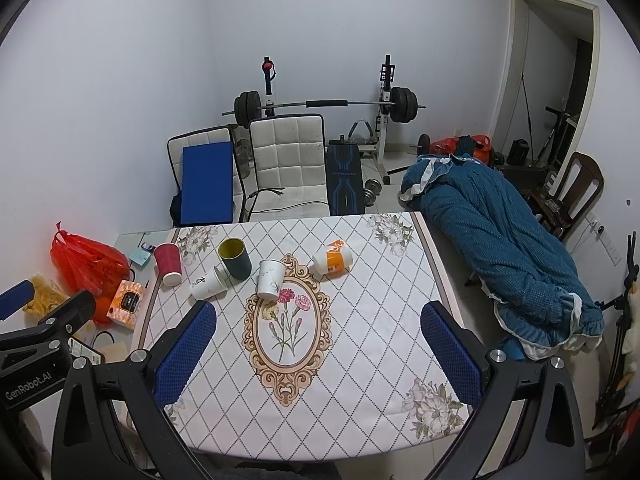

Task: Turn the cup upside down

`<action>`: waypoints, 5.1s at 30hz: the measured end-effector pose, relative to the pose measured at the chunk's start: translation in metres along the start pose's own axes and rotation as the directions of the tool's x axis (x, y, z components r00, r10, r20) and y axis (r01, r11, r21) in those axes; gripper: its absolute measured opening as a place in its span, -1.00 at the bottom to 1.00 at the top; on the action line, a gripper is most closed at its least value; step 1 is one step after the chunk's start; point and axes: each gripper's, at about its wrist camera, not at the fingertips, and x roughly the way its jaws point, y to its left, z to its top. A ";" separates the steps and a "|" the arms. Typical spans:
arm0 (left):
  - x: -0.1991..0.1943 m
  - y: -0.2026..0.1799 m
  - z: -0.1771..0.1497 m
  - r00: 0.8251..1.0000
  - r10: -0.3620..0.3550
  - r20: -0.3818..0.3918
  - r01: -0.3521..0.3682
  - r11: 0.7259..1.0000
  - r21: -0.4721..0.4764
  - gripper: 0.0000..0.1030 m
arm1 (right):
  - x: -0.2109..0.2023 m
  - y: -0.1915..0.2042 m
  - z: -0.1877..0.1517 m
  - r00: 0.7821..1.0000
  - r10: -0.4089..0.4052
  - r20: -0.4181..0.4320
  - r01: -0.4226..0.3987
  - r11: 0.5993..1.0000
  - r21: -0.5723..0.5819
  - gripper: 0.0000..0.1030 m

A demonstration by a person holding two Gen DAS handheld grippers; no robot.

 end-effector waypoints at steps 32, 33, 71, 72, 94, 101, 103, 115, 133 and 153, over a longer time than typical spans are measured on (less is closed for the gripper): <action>0.136 -0.017 -0.031 0.973 -0.037 -0.226 0.058 0.995 0.086 1.00 | 0.123 -0.040 -0.076 0.934 -0.159 -0.321 0.201 0.974 0.102 1.00; 0.141 -0.018 -0.031 0.973 -0.038 -0.229 0.060 0.994 0.091 1.00 | 0.131 -0.045 -0.083 0.925 -0.177 -0.337 0.223 0.970 0.102 1.00; 0.445 -0.250 0.066 0.887 0.026 -0.461 0.131 0.943 0.305 1.00 | 0.453 -0.189 -0.108 0.708 -0.119 -0.696 0.180 0.983 0.015 1.00; 0.452 -0.259 0.070 0.891 0.034 -0.453 0.141 0.927 0.346 1.00 | 0.458 -0.190 -0.104 0.708 -0.116 -0.696 0.177 0.984 0.016 1.00; 0.531 -0.345 0.037 0.852 0.168 -0.496 0.344 0.535 0.772 1.00 | 0.514 -0.229 -0.091 0.687 -0.045 -0.725 0.168 0.981 0.098 1.00; 0.543 -0.351 0.038 0.849 0.148 -0.507 0.364 0.532 0.764 0.61 | 0.519 -0.235 -0.094 0.685 -0.040 -0.728 0.169 0.980 0.106 1.00; 0.547 -0.353 0.038 0.839 0.145 -0.524 0.377 0.541 0.752 0.47 | 0.519 -0.232 -0.095 0.685 -0.042 -0.728 0.171 0.980 0.104 1.00; 0.550 -0.343 0.047 0.818 0.092 -0.568 0.363 0.684 0.633 0.42 | 0.518 -0.225 -0.100 0.674 -0.048 -0.737 0.189 0.976 0.109 1.00; 0.531 -0.277 0.034 0.675 -0.025 -0.738 0.339 0.898 0.279 0.40 | 0.507 -0.230 -0.128 0.656 0.062 -0.752 0.140 0.969 0.203 1.00; 0.465 -0.195 -0.058 0.517 -0.088 -0.851 0.285 0.956 0.074 0.39 | 0.432 -0.220 -0.169 0.658 0.075 -0.749 0.143 0.964 0.222 1.00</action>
